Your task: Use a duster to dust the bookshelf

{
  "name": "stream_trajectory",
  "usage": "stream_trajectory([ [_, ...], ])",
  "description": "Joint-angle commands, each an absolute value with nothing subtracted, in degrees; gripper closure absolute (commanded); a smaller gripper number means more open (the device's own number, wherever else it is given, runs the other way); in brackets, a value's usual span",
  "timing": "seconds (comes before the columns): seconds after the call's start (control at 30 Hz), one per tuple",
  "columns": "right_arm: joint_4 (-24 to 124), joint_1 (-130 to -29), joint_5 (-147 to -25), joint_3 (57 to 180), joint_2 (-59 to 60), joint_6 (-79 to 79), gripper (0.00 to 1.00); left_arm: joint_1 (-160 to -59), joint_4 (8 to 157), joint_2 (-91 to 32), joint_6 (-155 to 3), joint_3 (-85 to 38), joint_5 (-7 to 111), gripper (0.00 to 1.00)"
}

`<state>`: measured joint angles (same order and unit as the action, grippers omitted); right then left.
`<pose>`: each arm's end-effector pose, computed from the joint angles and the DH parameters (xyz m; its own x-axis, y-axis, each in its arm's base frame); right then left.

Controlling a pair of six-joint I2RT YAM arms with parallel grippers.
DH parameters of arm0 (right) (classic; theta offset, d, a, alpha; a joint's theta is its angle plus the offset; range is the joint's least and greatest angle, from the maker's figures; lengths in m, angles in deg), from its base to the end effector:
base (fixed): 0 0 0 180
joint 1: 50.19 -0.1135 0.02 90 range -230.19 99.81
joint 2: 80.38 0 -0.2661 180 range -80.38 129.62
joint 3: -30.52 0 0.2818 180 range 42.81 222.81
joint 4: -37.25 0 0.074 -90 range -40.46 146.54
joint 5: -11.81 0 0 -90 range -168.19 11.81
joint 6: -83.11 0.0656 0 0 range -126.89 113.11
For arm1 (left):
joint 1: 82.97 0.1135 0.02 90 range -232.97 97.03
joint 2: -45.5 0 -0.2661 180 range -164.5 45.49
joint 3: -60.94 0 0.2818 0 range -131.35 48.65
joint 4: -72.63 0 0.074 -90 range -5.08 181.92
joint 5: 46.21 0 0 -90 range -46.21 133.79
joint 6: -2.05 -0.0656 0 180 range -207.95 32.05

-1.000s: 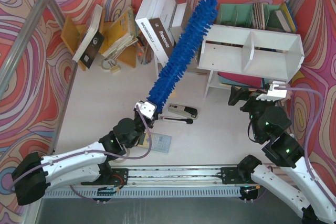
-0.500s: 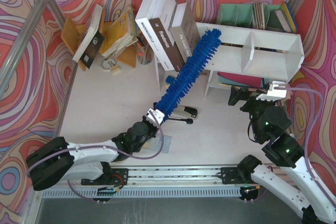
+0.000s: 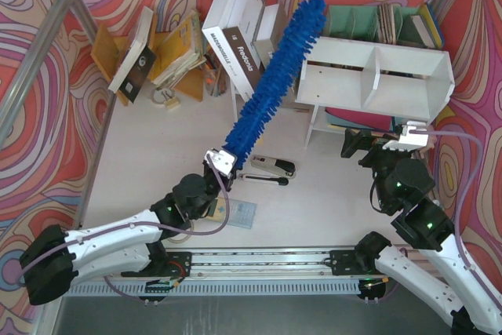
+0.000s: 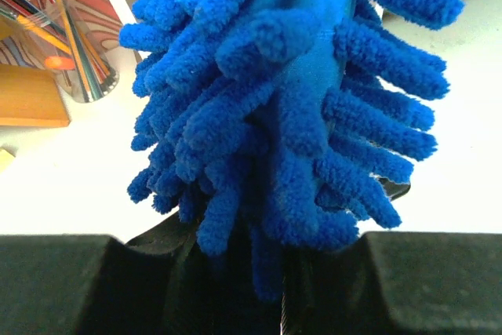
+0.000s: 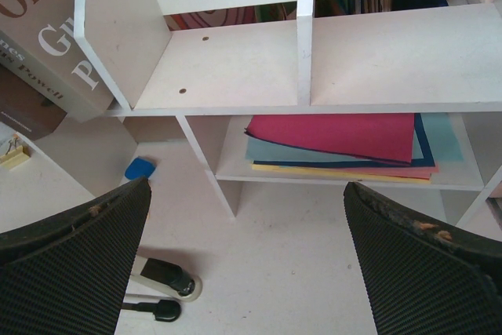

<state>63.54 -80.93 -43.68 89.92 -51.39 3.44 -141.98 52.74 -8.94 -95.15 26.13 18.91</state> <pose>0.1548 0.0488 0.3943 0.0723 0.2149 -0.9739 0.0524 0.9743 0.2189 0.1597 -0.2123 0.2359 0.0726 0.0999 -0.9923 0.5564 0.8217 0.1234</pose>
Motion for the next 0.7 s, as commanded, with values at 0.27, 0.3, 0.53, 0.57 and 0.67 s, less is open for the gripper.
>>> stream_trajectory([
  [0.27,62.35,-80.95,-42.97,89.68,-51.73,3.39,0.01,-139.09,51.26,-15.06,-89.80,25.23,18.29,1.00],
  [0.3,62.37,-80.95,-42.98,89.71,-51.77,3.40,0.01,-138.99,50.95,-16.01,-89.49,25.23,18.63,1.00],
  [0.53,62.46,-80.95,-42.77,89.66,-52.21,3.32,0.01,-138.91,48.37,-20.02,-88.52,25.54,19.48,1.00],
  [0.57,62.46,-81.00,-42.79,89.67,-52.34,3.31,0.01,-138.90,48.36,-20.14,-88.56,25.47,19.71,1.00],
  [0.67,62.37,-81.00,-42.79,89.70,-52.28,3.22,0.01,-138.92,49.66,-19.14,-88.64,24.78,20.43,1.00],
])
